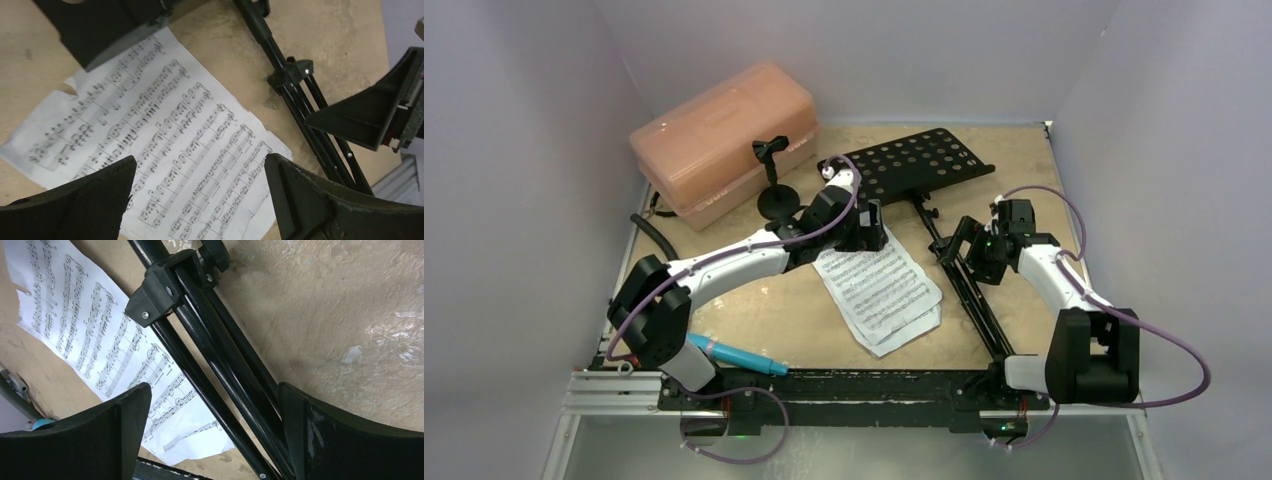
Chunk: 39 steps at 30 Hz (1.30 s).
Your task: Set up the instrument practice props
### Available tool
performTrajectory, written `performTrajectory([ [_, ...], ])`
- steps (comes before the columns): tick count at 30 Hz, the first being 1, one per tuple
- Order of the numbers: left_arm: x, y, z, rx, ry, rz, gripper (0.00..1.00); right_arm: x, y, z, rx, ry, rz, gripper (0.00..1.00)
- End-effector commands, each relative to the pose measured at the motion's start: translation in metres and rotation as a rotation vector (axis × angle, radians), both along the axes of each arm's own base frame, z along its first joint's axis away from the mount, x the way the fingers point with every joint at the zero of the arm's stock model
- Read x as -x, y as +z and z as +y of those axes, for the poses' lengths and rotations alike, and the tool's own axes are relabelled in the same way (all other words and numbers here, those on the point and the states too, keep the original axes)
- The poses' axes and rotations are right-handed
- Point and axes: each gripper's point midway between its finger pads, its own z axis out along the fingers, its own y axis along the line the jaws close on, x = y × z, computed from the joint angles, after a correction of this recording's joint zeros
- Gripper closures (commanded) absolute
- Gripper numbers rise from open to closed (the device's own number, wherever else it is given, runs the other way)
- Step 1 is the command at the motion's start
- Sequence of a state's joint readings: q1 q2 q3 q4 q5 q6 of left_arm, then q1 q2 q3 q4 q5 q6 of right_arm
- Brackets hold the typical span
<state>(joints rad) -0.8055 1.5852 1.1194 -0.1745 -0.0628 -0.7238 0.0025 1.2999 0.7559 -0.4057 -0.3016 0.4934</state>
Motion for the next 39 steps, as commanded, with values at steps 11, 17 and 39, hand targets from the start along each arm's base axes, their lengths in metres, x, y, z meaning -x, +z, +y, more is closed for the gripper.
performTrajectory([
  [11,-0.022,0.059,0.065,0.033,0.292,-0.130,0.00,0.002,0.014,-0.003,0.027,0.011,-0.025,0.02],
  [17,-0.016,0.045,0.062,0.197,0.286,-0.040,0.01,0.015,0.006,0.006,-0.021,0.038,0.012,0.02],
  [39,-0.009,0.002,-0.030,0.367,0.081,0.154,0.01,0.012,0.030,0.013,-0.066,0.048,-0.066,0.02],
])
